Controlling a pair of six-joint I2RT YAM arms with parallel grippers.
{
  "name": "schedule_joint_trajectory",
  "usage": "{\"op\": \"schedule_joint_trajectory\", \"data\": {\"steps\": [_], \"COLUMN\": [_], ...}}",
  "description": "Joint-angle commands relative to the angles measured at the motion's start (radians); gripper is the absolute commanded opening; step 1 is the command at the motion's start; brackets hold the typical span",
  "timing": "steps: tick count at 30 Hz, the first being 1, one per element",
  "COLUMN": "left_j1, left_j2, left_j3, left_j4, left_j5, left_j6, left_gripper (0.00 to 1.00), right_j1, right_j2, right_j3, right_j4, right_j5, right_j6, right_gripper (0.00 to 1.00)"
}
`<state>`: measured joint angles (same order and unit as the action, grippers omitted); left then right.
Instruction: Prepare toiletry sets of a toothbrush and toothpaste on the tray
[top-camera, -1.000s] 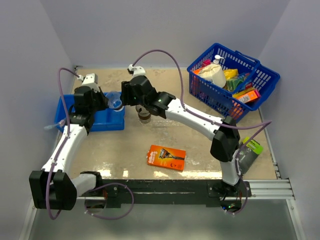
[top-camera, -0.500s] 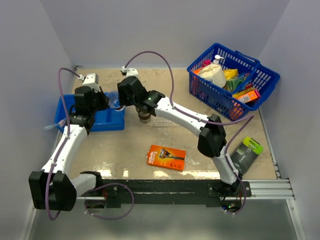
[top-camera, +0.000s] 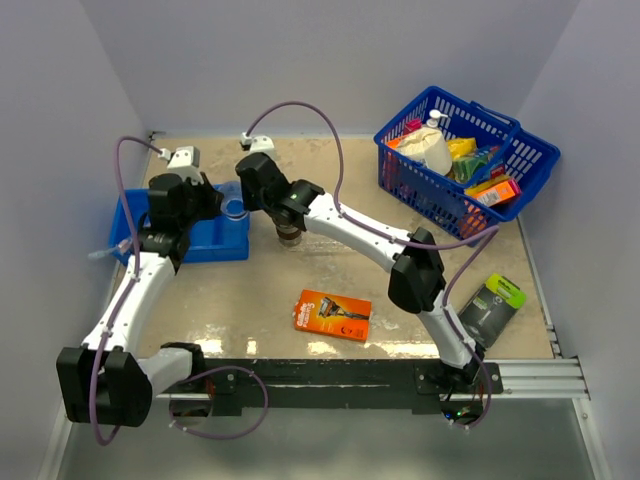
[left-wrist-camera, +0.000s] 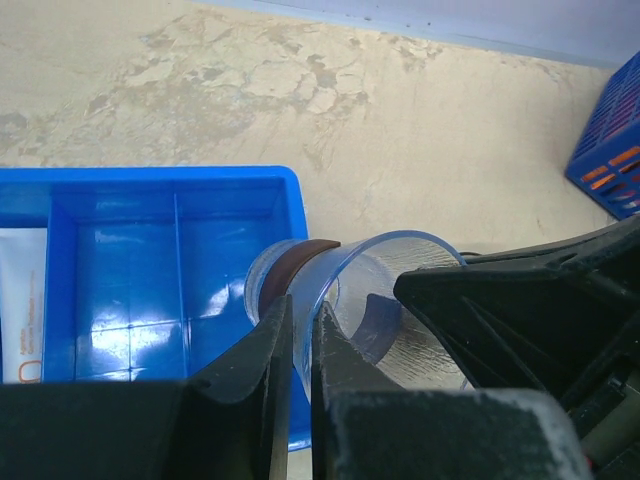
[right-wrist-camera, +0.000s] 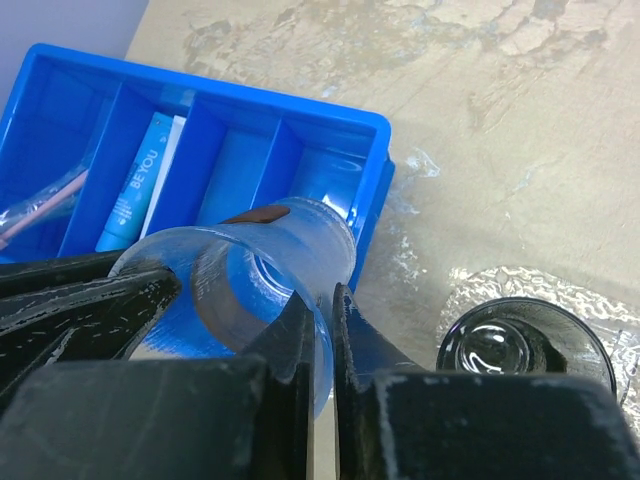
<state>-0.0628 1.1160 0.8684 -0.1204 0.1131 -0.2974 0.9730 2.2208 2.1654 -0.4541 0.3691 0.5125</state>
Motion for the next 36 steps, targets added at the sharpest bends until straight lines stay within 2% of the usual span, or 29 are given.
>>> {"op": "schedule_joint_trajectory", "data": {"steps": [1, 3, 5, 6, 8, 9, 11, 12, 15, 18, 24, 31, 36], "left_j1": [-0.005, -0.005, -0.005, -0.005, -0.005, -0.005, -0.005, -0.005, -0.005, -0.005, -0.005, -0.003, -0.005], "left_j2": [-0.039, -0.039, -0.041, -0.045, -0.048, -0.057, -0.077, -0.087, -0.119, -0.134, -0.148, -0.148, -0.131], "left_j3": [0.007, 0.007, 0.009, 0.009, 0.009, 0.009, 0.011, 0.009, 0.009, 0.012, 0.015, 0.011, 0.007], "left_j4": [0.157, 0.159, 0.159, 0.157, 0.157, 0.157, 0.153, 0.150, 0.148, 0.143, 0.134, 0.131, 0.160], "left_j5": [0.094, 0.100, 0.103, 0.102, 0.102, 0.097, 0.066, 0.045, 0.005, -0.024, -0.072, -0.093, 0.006], "left_j6": [-0.037, -0.037, -0.036, -0.034, -0.032, -0.032, -0.032, -0.026, -0.011, -0.003, 0.004, 0.006, 0.021], "left_gripper": [0.00, 0.00, 0.11, 0.21, 0.29, 0.38, 0.47, 0.55, 0.66, 0.71, 0.77, 0.80, 0.80], "right_j1": [0.004, 0.006, 0.006, 0.006, 0.004, 0.003, 0.000, 0.000, -0.002, -0.008, -0.037, -0.115, -0.224], "right_j2": [-0.038, -0.050, -0.072, -0.076, -0.098, -0.104, -0.130, -0.141, -0.187, -0.233, -0.357, -0.525, -0.660], "right_j3": [0.018, -0.001, -0.025, -0.032, -0.052, -0.059, -0.072, -0.075, -0.095, -0.110, -0.183, -0.292, -0.406], "right_j4": [0.072, 0.101, 0.117, 0.129, 0.143, 0.155, 0.163, 0.166, 0.181, 0.178, 0.160, 0.023, -0.055], "right_j5": [-0.004, -0.016, -0.024, -0.024, -0.030, -0.035, -0.048, -0.055, -0.082, -0.096, -0.122, -0.105, -0.144], "right_j6": [-0.003, -0.006, -0.012, -0.017, -0.025, -0.028, -0.029, -0.029, -0.040, -0.061, -0.130, -0.232, -0.299], "right_gripper": [0.00, 0.00, 0.00, 0.00, 0.00, 0.00, 0.00, 0.00, 0.00, 0.00, 0.00, 0.00, 0.00]}}
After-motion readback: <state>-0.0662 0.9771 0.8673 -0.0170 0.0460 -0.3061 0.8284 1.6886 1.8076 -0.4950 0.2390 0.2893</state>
